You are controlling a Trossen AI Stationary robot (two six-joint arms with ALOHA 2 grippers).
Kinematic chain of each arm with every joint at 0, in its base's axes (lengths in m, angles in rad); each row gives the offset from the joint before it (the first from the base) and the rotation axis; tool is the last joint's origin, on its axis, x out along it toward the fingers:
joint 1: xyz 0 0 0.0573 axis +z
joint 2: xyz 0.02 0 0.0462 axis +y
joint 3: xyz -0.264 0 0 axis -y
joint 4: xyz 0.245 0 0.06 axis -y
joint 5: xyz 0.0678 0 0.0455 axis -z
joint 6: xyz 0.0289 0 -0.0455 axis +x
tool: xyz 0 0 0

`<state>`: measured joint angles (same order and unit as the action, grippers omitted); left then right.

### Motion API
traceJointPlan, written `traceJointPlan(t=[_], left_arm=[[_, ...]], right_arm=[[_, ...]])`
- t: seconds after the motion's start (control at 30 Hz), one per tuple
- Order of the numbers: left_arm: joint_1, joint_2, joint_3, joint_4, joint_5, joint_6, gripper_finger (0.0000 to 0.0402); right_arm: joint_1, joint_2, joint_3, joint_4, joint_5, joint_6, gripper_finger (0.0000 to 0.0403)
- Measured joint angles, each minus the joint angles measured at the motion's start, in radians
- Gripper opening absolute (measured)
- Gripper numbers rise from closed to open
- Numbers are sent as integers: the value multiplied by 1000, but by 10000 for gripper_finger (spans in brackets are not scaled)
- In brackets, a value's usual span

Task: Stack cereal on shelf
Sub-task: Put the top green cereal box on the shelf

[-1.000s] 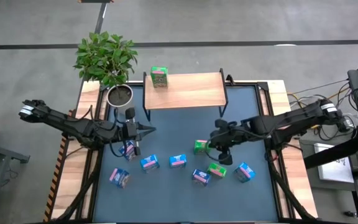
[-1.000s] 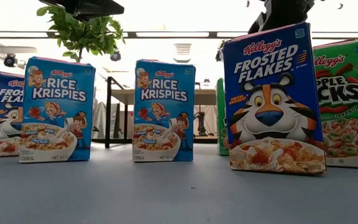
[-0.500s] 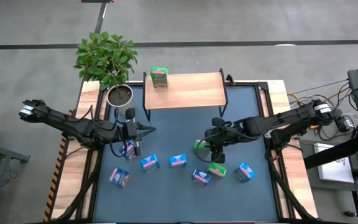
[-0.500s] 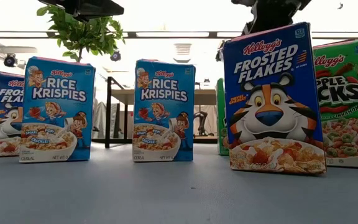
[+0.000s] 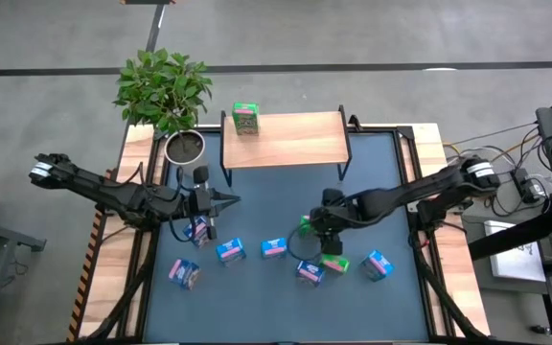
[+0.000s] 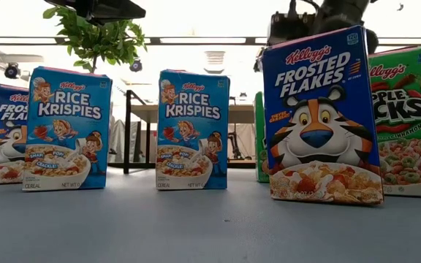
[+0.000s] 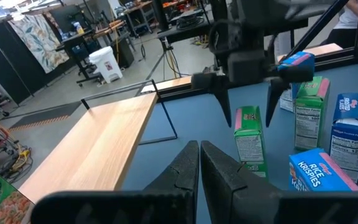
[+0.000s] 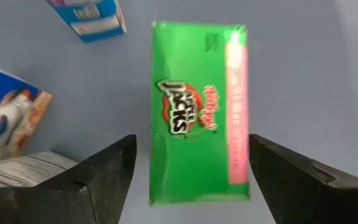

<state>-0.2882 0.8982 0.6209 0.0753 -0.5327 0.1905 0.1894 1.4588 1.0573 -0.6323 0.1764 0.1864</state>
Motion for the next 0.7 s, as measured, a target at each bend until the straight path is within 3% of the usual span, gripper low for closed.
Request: traceJointPlan(t=[0.43,0.7], left_arm=[[0,0,0,-2,-1,-20,0],[0,0,0,2,-1,-17,0]], right_arm=[[-2,8,0,0,0,-15,166],[-28,-71,42,-37,-7,-15,144]])
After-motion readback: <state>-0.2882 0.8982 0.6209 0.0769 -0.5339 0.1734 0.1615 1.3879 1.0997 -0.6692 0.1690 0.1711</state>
